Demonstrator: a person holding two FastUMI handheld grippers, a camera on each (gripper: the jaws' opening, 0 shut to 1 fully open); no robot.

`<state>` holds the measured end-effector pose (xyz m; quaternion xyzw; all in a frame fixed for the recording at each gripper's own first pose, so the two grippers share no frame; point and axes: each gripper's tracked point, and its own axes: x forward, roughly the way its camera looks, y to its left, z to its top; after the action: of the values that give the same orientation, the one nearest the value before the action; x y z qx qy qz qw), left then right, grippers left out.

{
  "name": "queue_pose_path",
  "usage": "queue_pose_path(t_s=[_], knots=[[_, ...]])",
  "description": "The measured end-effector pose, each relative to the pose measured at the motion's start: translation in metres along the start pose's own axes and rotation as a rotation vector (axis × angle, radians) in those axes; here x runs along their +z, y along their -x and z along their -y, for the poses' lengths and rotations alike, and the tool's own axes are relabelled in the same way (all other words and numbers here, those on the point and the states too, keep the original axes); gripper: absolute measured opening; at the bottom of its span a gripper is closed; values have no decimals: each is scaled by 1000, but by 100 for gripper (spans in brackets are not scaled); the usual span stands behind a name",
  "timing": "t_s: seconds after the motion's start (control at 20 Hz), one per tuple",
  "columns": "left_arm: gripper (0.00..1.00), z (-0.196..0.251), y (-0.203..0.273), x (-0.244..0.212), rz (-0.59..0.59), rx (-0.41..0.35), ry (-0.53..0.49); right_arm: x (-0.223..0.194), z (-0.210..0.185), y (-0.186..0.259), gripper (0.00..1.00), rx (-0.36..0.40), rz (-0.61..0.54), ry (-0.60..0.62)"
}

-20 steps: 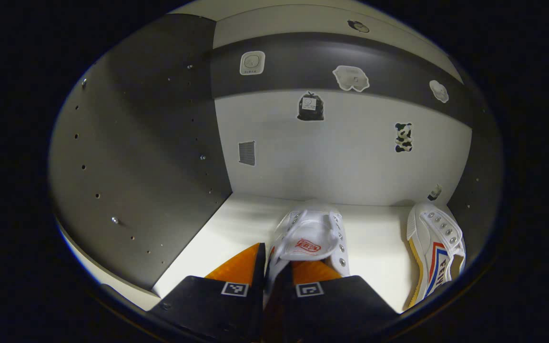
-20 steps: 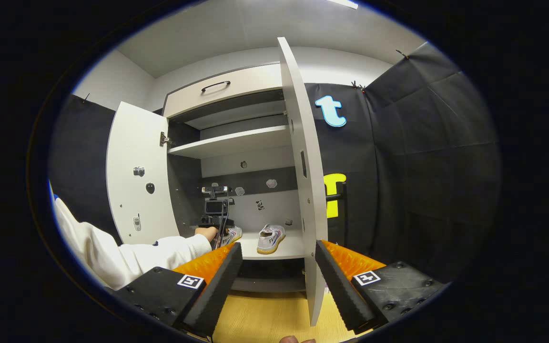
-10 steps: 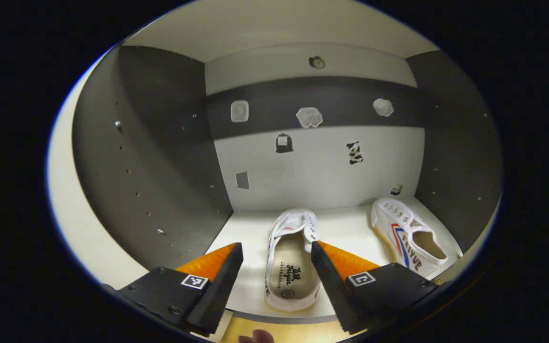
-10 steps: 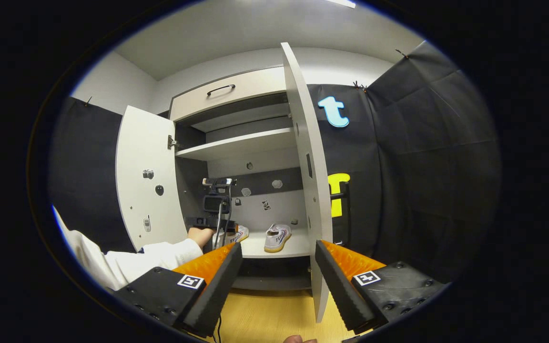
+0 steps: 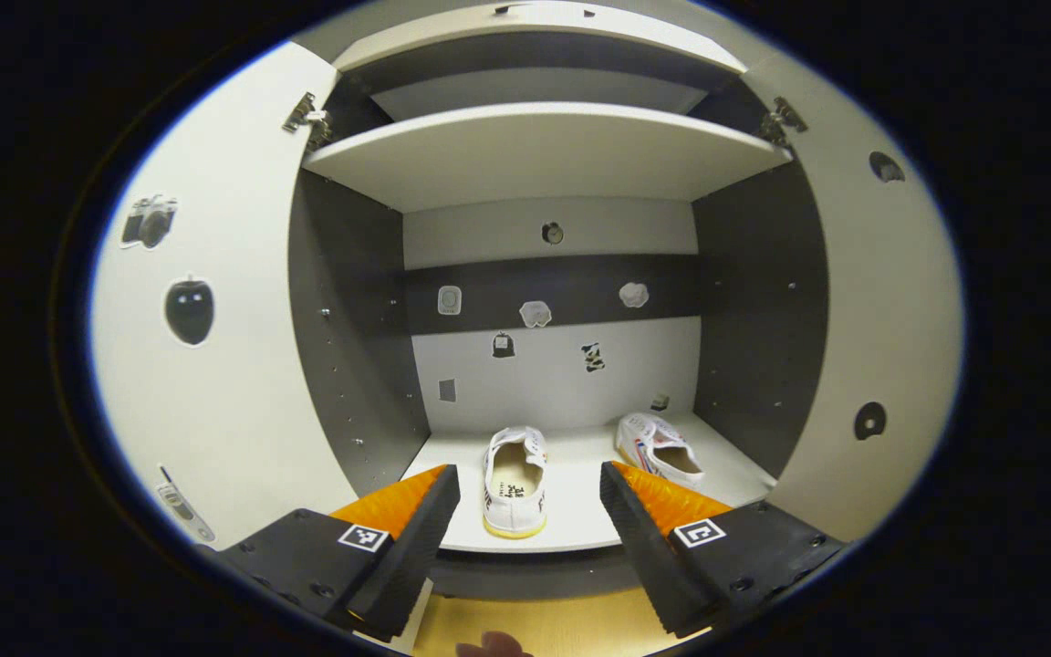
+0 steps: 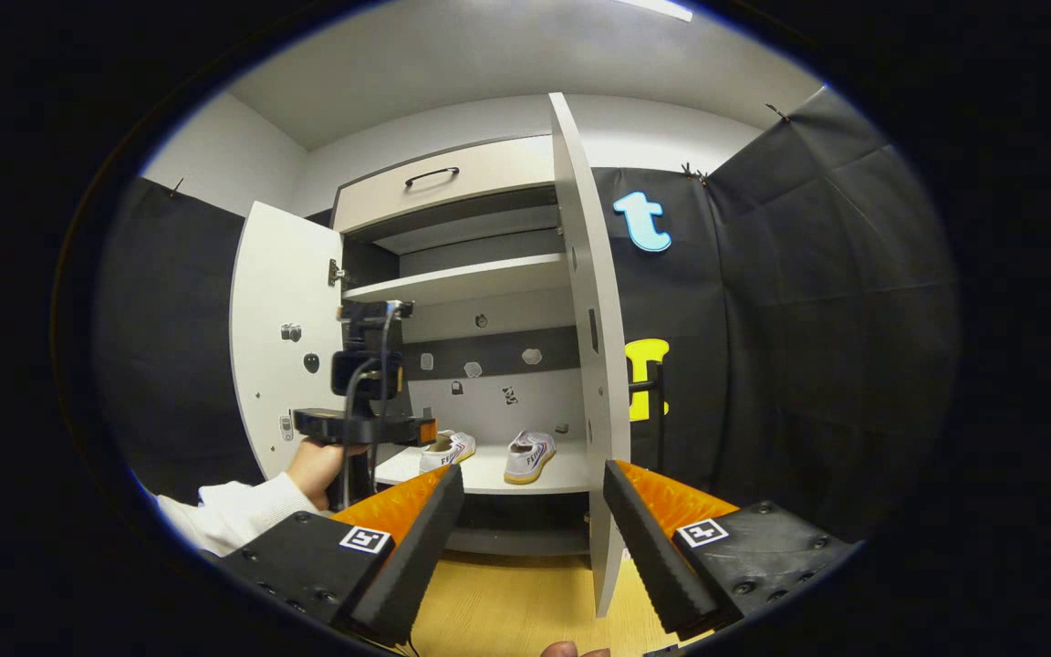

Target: Grab one shoe with the right hand and put it into the shoe cabinet, grab the other shoe with the left hand and put it into the shoe cabinet; then close the right door with the right hand and the left door with the left hand.

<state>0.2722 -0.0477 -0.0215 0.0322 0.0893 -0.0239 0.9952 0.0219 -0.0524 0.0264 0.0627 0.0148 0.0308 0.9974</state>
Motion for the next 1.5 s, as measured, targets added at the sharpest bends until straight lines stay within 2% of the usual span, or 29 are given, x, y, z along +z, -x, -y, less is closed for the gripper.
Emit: queue_pose_path(t_s=[0.3,0.6,0.65,0.75,0.8,1.05,1.25,1.35,1.5], knots=[[96,6,106,4,84,-28,58,8,17,-4,98,-28,4,21],[97,-4,177,0,109,-29,68,21,85,-17,100,-166,15,60],[97,-8,184,-1,113,-22,71,25,99,-21,98,-192,18,66],[97,-14,196,-3,120,-1,67,26,120,-28,100,-231,16,72],[97,-15,203,-5,118,11,62,27,133,-33,98,-256,14,75],[97,-15,217,-4,118,11,63,24,181,-53,98,-335,-8,81],[97,-24,220,-6,104,12,74,14,173,-70,98,-318,-30,54],[97,-31,221,-10,93,14,82,10,164,-74,98,-301,-34,62],[97,-44,222,-13,88,27,94,10,158,-73,96,-314,-25,96]])
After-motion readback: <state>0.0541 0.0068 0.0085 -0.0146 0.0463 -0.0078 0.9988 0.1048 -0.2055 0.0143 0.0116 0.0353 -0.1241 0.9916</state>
